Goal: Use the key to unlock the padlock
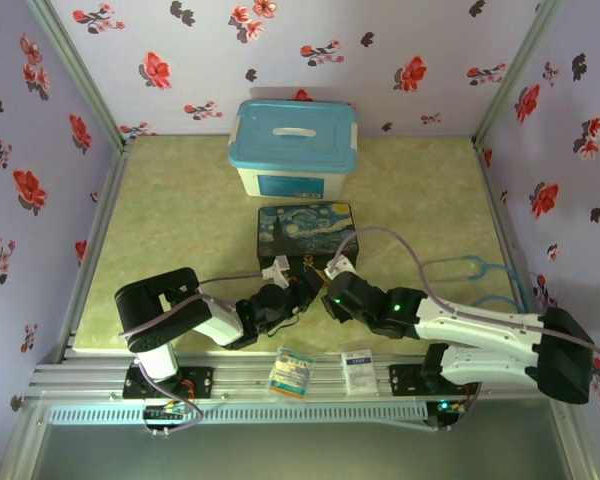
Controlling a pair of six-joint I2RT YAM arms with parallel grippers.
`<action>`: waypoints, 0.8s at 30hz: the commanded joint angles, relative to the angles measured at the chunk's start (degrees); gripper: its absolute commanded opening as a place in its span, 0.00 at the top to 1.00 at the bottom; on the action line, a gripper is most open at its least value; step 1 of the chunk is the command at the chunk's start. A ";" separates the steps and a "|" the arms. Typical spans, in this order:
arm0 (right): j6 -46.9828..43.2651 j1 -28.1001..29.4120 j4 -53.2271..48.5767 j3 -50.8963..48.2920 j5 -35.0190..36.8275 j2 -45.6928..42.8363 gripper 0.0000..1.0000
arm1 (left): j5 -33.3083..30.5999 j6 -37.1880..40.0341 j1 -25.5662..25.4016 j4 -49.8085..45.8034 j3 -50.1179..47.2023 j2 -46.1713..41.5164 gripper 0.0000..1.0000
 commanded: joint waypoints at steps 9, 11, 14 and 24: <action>-10.82 4.77 5.19 1.78 10.58 6.24 0.61 | 0.60 0.10 -0.45 4.79 -0.35 -1.53 1.00; -11.78 5.36 4.64 2.35 11.62 7.73 0.62 | 0.52 0.14 -0.41 4.80 -0.43 -1.97 1.00; -12.91 6.35 3.40 3.71 14.55 11.16 0.63 | 0.55 0.01 -0.43 4.71 -0.30 -1.94 1.00; -10.48 7.06 5.64 4.89 18.36 15.94 0.85 | 0.70 -0.02 -0.45 4.80 -0.45 -2.12 1.00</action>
